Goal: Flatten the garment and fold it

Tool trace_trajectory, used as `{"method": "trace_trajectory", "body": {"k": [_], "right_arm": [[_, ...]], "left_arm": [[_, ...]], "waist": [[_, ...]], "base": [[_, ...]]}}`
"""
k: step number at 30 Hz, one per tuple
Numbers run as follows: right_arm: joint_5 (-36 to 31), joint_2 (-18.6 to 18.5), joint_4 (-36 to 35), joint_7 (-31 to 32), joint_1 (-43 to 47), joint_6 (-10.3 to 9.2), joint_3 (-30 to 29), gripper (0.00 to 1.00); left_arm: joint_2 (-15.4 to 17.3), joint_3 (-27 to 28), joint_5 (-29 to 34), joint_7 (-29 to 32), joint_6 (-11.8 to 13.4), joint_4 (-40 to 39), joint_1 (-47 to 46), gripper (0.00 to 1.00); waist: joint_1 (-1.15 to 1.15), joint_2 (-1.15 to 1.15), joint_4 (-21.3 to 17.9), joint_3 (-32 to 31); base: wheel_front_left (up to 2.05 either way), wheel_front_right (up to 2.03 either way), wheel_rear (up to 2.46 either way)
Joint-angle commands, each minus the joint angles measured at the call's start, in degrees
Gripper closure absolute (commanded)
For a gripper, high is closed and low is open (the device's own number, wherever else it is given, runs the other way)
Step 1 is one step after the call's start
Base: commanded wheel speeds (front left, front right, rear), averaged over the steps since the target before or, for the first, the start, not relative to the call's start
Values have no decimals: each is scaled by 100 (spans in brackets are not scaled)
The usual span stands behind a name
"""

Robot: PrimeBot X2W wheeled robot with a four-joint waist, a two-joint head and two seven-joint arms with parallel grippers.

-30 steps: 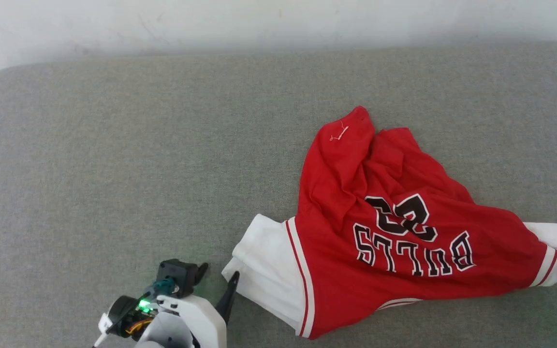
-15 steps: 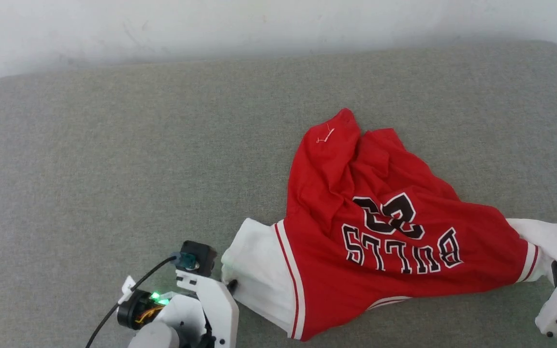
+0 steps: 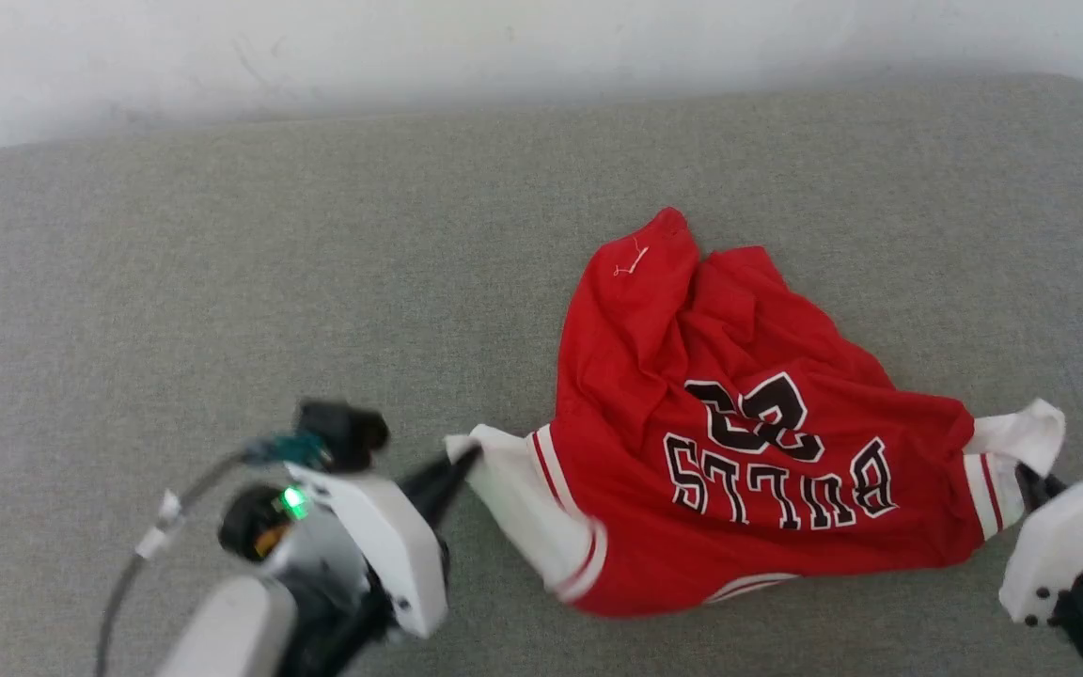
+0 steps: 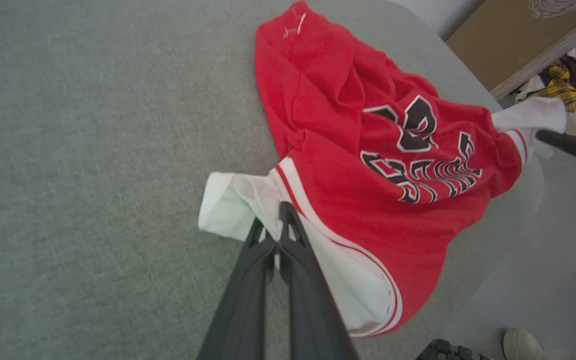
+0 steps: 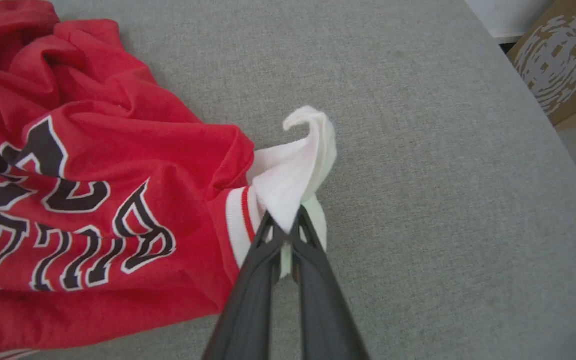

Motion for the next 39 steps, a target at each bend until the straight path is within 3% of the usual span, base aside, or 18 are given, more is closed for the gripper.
{"method": "trace_trajectory", "body": {"k": [1,5,10,12,16,19,25,33,39], "right_arm": [[21,-210,-253,274,-183,-12,240,100],[270,-970,-722,1024,-827,-12,924,100],[534,-2056,-955,1716,-2420,-12,1814,100],[580,-2210,-906,1785,-2813,-12,1960,100],[636,-2555,-574,1900,-4419,-12,2509,100],[499,-2646,-264,1730,-5561,-12,2876,100],[44,-2414,366,1149,-7393,-12,3219,100],[-723,-1984,1404,-266,-8841,-12,2936,100],[-609,-1789,2222,-729,-8618,-12,3009,100]], "left_arm": [[197,121,-262,-60,-39,-280,-332,100],[540,436,-794,-34,-42,-742,-1099,100],[816,911,-811,63,65,-685,-2566,100],[831,969,-720,59,146,-626,-2900,100],[850,1108,-257,-55,506,-252,-4238,100],[836,1173,221,-393,816,143,-5212,100],[711,1359,698,-1205,1252,812,-6793,100],[631,1643,765,-2481,1307,1504,-8024,100],[678,1627,670,-2851,1049,2021,-7727,100]], "waist": [[0,0,-12,70],[0,0,-61,347],[0,0,-146,954],[0,0,-161,1088],[0,0,-221,1649],[0,0,-248,2048],[0,0,-329,2579],[0,0,-333,2831],[0,0,-228,2736]], "base": [[0,0,0],[0,0,0],[0,0,0],[0,0,0],[0,0,0],[0,0,0],[0,0,0],[0,0,0],[0,0,0]]}}
